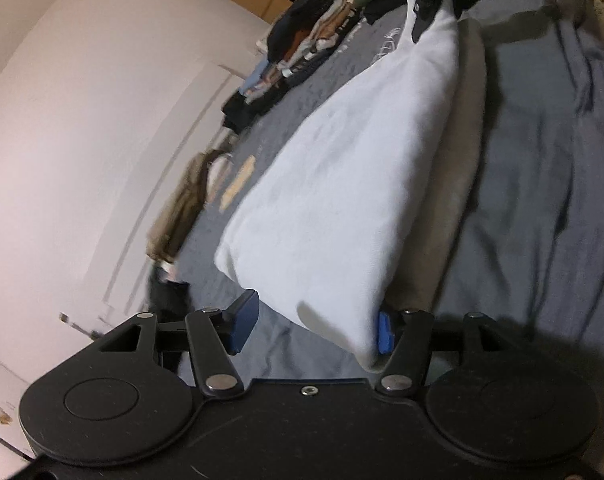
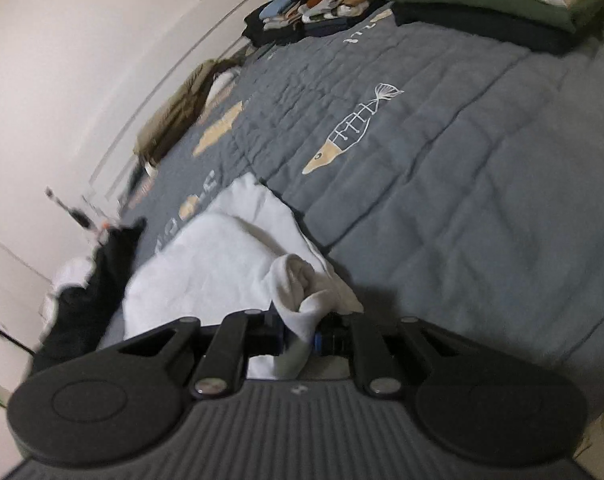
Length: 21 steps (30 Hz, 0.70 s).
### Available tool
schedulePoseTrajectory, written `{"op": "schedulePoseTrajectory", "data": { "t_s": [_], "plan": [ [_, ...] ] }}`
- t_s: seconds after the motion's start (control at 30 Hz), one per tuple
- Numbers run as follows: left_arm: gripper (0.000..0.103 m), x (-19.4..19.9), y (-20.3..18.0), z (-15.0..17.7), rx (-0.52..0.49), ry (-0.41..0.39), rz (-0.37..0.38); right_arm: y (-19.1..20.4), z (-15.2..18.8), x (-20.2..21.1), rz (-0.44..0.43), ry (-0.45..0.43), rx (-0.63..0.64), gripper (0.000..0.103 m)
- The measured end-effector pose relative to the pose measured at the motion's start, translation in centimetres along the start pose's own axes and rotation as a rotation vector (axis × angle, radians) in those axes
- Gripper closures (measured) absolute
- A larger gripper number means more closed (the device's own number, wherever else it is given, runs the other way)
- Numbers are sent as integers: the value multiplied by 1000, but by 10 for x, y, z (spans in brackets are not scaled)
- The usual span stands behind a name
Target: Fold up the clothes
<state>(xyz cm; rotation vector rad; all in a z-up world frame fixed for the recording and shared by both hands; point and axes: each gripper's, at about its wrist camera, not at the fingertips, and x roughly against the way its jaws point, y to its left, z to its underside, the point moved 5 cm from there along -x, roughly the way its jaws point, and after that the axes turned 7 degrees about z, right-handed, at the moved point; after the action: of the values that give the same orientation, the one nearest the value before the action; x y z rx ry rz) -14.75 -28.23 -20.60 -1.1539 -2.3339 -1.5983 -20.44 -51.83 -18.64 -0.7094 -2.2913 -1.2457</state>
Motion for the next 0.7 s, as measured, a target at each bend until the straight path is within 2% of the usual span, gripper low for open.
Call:
{"op": "schedulePoseTrajectory", "data": {
  "t_s": [0.07, 0.17, 0.2, 0.23, 0.27, 0.3, 0.4, 0.53, 0.7],
  "plan": [
    [45, -1, -1, -3, -18, -3, -21, 6, -3, 7, -33, -15, 5, 90],
    [44, -6, -9, -5, -64, -2, -45, 11, -2, 7, -32, -15, 37, 90],
    [52, -8, -13, -5, -80, -3, -54, 8, 0, 3, -15, -1, 34, 90],
    [64, -11, -16, -3, -93, 1, -52, 6, 2, -1, 1, 13, 32, 90],
    [86, -14, -18, -2, -103, 9, -39, 3, 3, -4, 10, 23, 27, 90],
    [91, -16, -20, 0, -115, 16, -33, -1, 4, -8, 17, 31, 20, 90],
    [94, -14, -17, 5, -173, 26, -44, -1, 10, -13, 21, 54, 29, 90],
    [94, -3, -1, 15, -196, 50, -56, 7, 19, -13, 13, 80, 66, 90],
    [95, 17, 19, 39, -219, 87, -55, 30, 41, 0, -52, 142, 78, 90]
  ]
}}
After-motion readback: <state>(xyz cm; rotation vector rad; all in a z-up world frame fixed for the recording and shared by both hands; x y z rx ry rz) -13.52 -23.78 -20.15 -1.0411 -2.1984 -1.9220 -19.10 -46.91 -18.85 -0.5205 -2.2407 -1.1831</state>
